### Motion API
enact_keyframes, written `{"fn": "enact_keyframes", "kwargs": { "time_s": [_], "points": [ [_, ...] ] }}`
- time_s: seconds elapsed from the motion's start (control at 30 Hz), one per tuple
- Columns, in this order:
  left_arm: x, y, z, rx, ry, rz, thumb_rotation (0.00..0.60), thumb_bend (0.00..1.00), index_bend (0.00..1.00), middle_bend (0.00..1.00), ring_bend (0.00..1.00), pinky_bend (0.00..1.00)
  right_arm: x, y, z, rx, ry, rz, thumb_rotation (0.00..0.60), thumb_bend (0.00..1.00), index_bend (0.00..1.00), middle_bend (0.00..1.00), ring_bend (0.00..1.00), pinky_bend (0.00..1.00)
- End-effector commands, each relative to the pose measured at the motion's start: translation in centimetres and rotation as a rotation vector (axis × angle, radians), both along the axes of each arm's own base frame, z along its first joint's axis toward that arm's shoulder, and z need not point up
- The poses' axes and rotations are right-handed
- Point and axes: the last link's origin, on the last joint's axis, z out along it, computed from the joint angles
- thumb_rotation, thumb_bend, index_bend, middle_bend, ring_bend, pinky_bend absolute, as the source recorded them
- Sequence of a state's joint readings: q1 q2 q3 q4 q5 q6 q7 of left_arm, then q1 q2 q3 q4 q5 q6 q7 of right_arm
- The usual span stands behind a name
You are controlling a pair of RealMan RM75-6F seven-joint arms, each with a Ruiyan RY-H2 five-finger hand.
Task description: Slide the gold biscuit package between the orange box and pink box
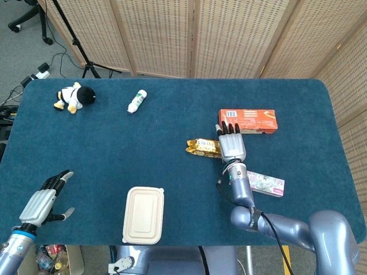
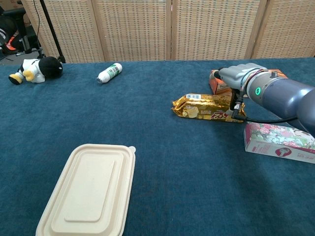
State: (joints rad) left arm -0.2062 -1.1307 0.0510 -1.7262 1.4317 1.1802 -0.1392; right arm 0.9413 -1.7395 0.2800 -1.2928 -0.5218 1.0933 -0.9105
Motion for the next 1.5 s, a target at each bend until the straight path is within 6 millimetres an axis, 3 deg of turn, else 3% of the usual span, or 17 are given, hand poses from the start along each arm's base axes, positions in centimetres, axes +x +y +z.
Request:
{"fn": "enact_keyframes", "kwargs": {
  "time_s": [0.03, 0.33, 0.67, 1.5],
  "points": [
    [0.0, 0.0, 0.0, -0.003, -0.001, 0.000, 0.600, 0.29, 0.00, 0.00, 0.00, 0.00, -0.4, 0.7, 0.4, 0.009, 0.033, 0.025, 0.600, 0.26, 0.07, 0.00, 0.00, 0.00],
    [-0.2, -0.1, -0.6, -0.021, 0.011, 0.000, 0.600, 0.29, 0.00, 0.00, 0.00, 0.00, 1.7, 2.9, 1.7, 0.041, 0.103, 0.171, 0.600, 0.26, 0.07, 0.00, 0.00, 0.00],
    [-0.6, 0.3, -0.2, 0.008, 0.013, 0.018, 0.600, 0.29, 0.00, 0.00, 0.00, 0.00, 5.4, 4.5, -0.1, 0.120, 0.117, 0.291, 0.600, 0.26, 0.08, 0.00, 0.00, 0.00],
    [-0.4, 0.4, 0.6, 0.022, -0.011, 0.017, 0.600, 0.29, 0.00, 0.00, 0.00, 0.00, 7.4, 5.3, -3.9, 0.208, 0.220, 0.374, 0.600, 0.26, 0.11, 0.00, 0.00, 0.00]
  ]
}}
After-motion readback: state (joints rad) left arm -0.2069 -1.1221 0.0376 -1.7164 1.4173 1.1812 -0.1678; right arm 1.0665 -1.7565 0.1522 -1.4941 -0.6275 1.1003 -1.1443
